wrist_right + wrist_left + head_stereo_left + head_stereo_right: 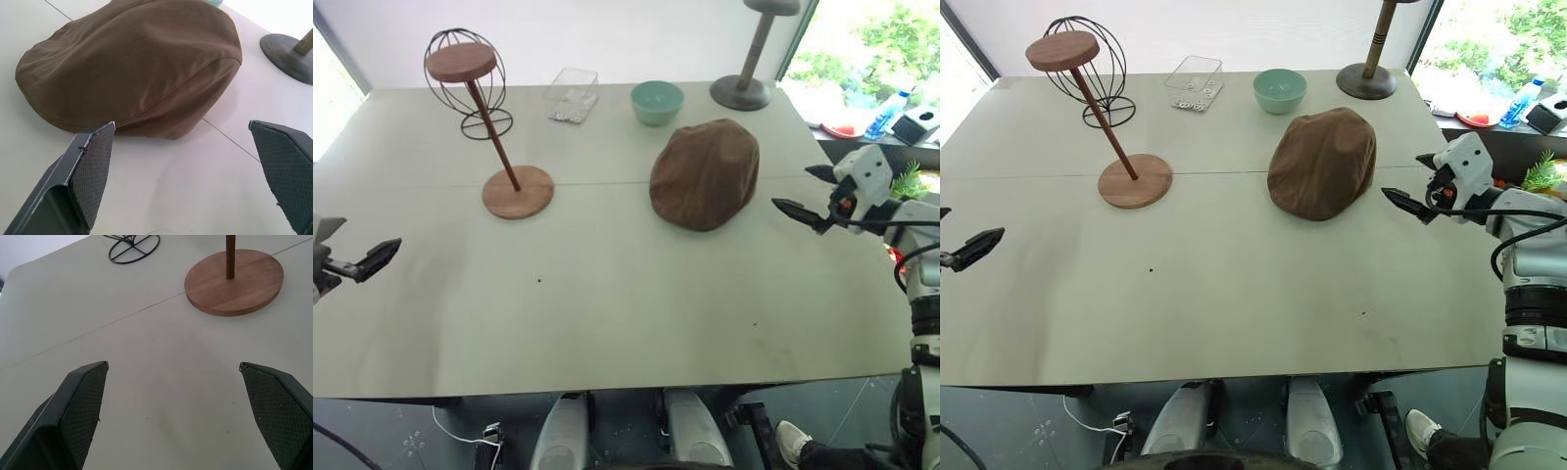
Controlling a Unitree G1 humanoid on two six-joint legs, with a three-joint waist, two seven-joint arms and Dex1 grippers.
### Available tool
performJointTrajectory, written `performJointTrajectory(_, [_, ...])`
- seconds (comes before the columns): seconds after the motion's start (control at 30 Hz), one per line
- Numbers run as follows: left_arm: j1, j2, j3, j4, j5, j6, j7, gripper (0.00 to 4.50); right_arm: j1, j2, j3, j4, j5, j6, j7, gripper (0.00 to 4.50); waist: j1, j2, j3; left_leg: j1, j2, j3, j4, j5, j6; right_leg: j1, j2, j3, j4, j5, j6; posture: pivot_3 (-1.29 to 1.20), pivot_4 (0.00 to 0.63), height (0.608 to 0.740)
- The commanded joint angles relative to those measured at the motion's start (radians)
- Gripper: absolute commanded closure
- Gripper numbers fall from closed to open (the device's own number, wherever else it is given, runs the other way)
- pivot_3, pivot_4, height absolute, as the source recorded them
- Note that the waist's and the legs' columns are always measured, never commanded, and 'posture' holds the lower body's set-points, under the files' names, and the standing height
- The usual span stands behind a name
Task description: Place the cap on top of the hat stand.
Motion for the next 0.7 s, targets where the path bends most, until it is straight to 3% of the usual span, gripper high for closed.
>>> performJointTrajectory(0.03, [-0.007,0.0,0.038,-0.032,-0.018,-0.017,-0.009,0.0,-0.032,-0.006,-0.014,-0.003,0.002,-0.023,-0.007,0.01,0.0,0.0,0.0,0.0,0.0,0.0,0.0,0.0,0.0,0.0,0.0,0.0,0.0,0.0,0.0,0.0,0.15,0.74])
performJointTrajectory(0.7, [-0.104,0.057,0.014,-0.036,-0.122,0.092,-0.049,0.0,-0.076,-0.049,0.031,-0.026,-0.073,0.002,-0.038,0.01,0.0,0.0,0.0,0.0,0.0,0.0,0.0,0.0,0.0,0.0,0.0,0.0,0.001,0.0,0.0,0.0,0.15,0.74])
